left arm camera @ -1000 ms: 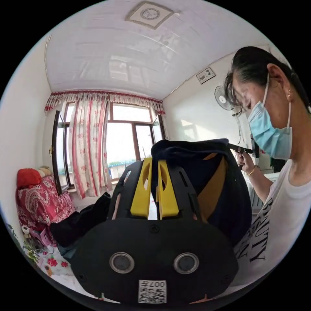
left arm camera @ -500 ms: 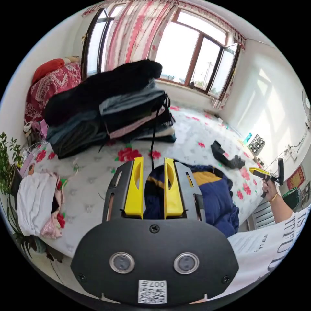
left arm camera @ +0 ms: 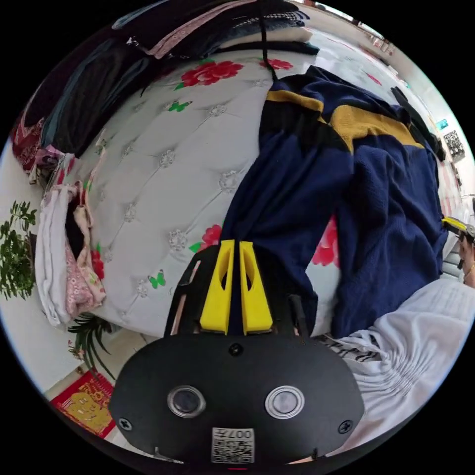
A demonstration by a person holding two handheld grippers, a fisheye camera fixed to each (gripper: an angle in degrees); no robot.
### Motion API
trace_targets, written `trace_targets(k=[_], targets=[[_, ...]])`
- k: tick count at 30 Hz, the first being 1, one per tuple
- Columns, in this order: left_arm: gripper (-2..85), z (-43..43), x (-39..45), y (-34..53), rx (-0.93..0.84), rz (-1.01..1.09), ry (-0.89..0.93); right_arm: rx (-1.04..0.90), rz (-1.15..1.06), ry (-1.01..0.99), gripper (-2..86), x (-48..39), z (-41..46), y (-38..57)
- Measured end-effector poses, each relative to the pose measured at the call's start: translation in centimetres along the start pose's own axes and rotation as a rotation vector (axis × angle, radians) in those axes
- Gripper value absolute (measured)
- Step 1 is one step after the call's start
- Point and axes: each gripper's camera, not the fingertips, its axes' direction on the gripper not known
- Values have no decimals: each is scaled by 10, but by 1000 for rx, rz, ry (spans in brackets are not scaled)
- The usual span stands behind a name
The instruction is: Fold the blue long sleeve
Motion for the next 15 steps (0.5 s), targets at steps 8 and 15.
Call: trace_targets(k=[8, 15], targets=[[68, -96, -224, -62, 242, -340, 120, 302, 442, 411, 15, 152, -159, 5], [89, -128, -208, -79, 479, -339, 222, 447, 130, 192, 42, 83, -160, -55]])
